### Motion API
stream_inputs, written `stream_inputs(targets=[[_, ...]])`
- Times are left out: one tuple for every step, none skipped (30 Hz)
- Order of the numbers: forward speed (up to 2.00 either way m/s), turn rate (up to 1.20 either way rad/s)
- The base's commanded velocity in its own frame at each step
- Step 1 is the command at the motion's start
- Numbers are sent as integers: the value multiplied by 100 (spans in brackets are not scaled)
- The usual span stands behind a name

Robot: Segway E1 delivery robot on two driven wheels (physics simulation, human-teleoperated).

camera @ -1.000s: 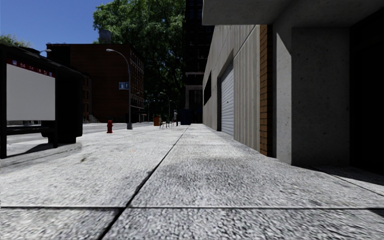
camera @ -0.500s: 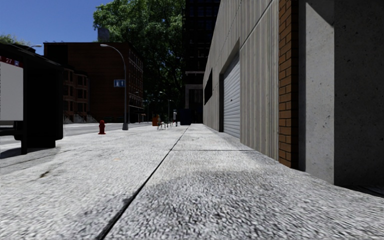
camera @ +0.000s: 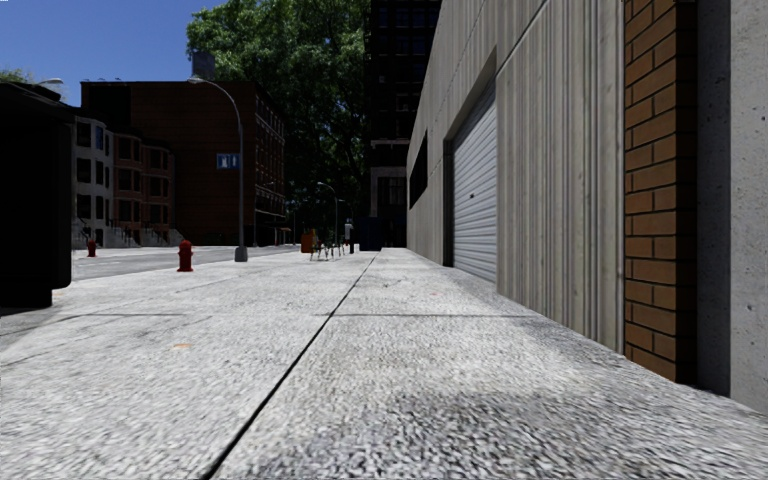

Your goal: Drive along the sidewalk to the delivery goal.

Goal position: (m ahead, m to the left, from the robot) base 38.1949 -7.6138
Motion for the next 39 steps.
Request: stream_inputs(targets=[[200,0],[200,0],[200,0],[200,0],[200,0],[200,0],[200,0],[200,0],[200,0],[200,0],[200,0],[200,0],[200,0],[200,0],[200,0],[200,0],[200,0],[200,0],[200,0],[200,0],[200,0],[200,0],[200,0],[200,0],[200,0],[200,0],[200,0],[200,0],[200,0],[200,0],[200,0],[200,0],[200,0],[200,0],[200,0],[200,0],[200,0],[200,0],[200,0]])
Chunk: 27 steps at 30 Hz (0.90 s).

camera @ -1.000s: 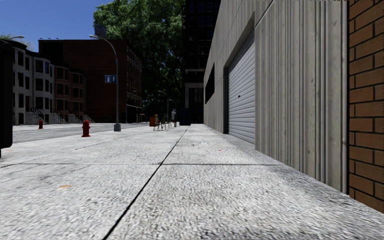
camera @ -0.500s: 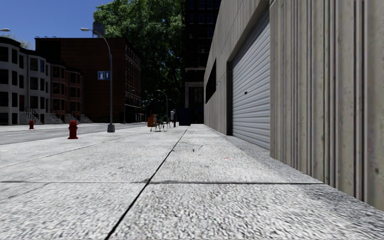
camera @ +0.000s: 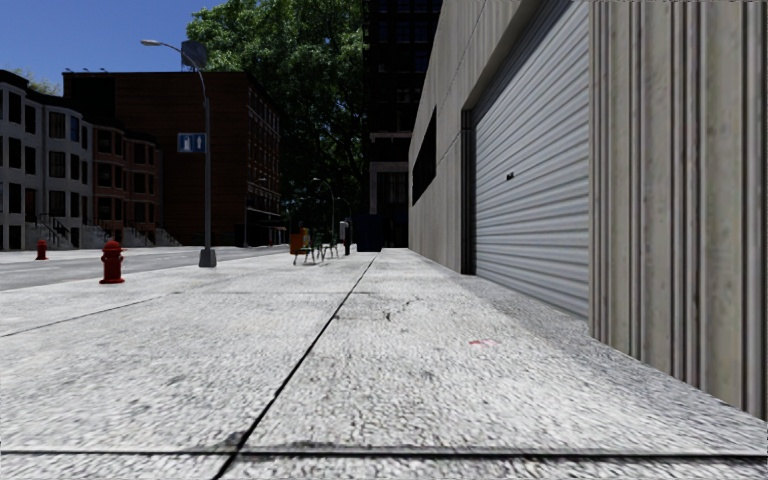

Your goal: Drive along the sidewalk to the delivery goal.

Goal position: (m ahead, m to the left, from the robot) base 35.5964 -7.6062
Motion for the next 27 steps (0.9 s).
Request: stream_inputs(targets=[[200,0],[200,0],[200,0],[200,0],[200,0],[200,0],[200,0],[200,0],[200,0],[200,0],[200,-3],[200,-8],[200,-8],[200,-9],[200,-10],[200,-11],[200,-11],[200,-11],[200,-11],[200,-11],[200,-11],[200,-11],[200,-11],[200,-11],[200,-13],[200,-14],[200,-15]])
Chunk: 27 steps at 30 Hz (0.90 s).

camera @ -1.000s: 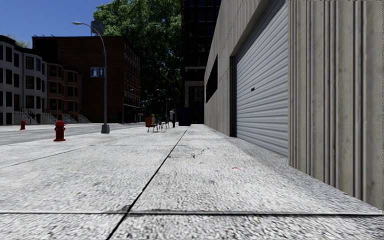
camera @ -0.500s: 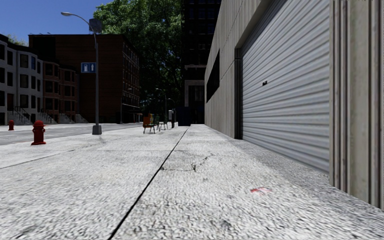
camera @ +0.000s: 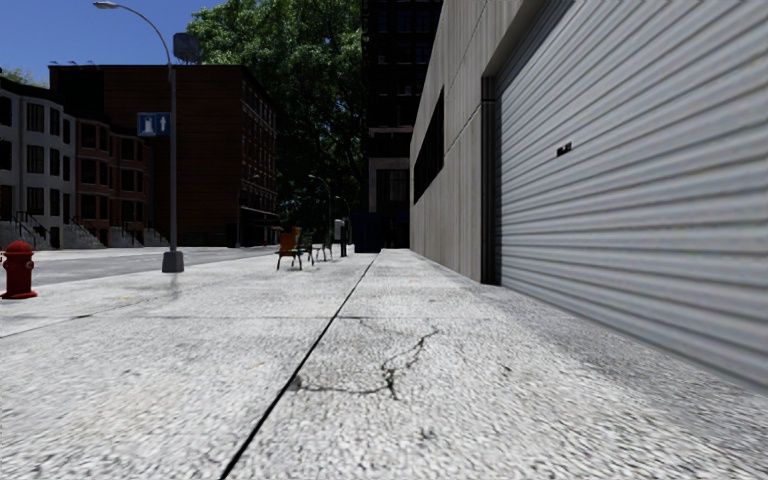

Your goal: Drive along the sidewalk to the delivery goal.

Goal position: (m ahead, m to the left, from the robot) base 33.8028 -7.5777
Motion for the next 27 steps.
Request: stream_inputs(targets=[[200,-15],[200,-15],[200,-15],[200,-15],[200,-15],[200,-17],[200,-17],[200,-17],[200,-18],[200,-19],[200,-20],[200,-20],[200,-22],[200,-23],[200,-24],[200,-24],[200,-25],[200,-27],[200,-33],[200,-33],[200,0],[200,0],[200,0],[200,0],[200,0],[200,0],[200,0]])
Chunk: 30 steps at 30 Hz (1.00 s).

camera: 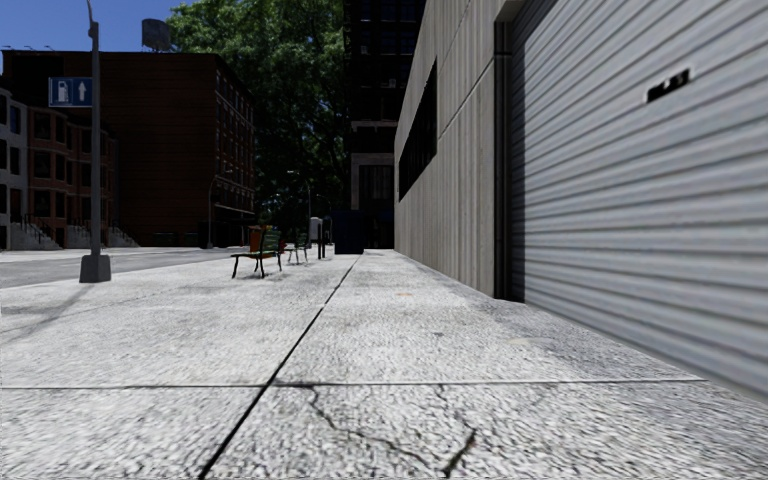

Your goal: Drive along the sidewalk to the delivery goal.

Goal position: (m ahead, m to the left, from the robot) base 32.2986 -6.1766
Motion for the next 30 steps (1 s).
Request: stream_inputs(targets=[[200,0],[200,0],[200,0],[200,0],[200,0],[200,0],[200,0],[200,0],[200,0],[200,0],[200,0],[200,0],[200,0],[200,0],[200,0],[200,0],[200,0],[200,0],[200,0],[200,0],[200,0],[200,0],[200,0],[200,0],[200,0],[200,0],[200,0],[200,0],[200,0],[200,0]])
